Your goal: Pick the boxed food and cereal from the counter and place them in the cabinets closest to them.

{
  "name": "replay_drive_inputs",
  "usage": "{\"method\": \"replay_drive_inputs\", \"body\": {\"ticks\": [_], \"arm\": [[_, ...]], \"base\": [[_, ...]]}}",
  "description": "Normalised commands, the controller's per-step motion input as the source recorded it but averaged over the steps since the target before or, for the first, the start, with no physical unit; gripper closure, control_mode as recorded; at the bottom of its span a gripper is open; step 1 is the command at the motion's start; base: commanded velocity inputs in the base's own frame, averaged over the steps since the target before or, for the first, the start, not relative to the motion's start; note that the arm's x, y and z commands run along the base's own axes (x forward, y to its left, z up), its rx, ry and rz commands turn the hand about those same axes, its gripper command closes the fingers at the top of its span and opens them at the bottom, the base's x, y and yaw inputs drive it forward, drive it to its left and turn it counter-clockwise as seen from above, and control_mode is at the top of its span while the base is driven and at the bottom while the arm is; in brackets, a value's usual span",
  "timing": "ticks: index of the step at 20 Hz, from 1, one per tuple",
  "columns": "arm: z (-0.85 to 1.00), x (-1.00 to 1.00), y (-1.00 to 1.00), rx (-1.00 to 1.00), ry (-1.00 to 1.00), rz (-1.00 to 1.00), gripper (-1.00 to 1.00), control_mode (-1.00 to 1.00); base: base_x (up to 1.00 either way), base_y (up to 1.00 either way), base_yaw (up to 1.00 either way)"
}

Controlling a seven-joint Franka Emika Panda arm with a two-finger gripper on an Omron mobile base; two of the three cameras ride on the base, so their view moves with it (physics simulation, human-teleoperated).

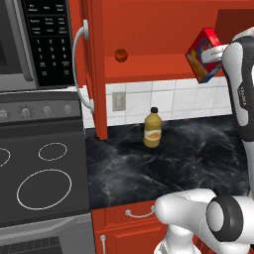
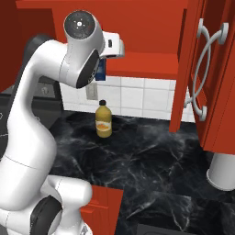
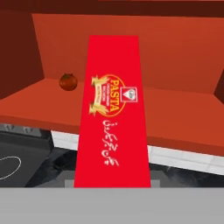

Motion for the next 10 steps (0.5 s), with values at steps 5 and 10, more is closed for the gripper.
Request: {"method": "replay_drive_inputs", "body": {"ticks": [5,10], "arm": [[0.00,0.25,0.14,0.00,-0.03,-0.04,1.00,-1.00],[0.04,0.25,0.13,-0.02,0.04,-0.03,1.00,-1.00]], "base": [[0.00,0.00,0.00],[0.00,0.00,0.00]]}}
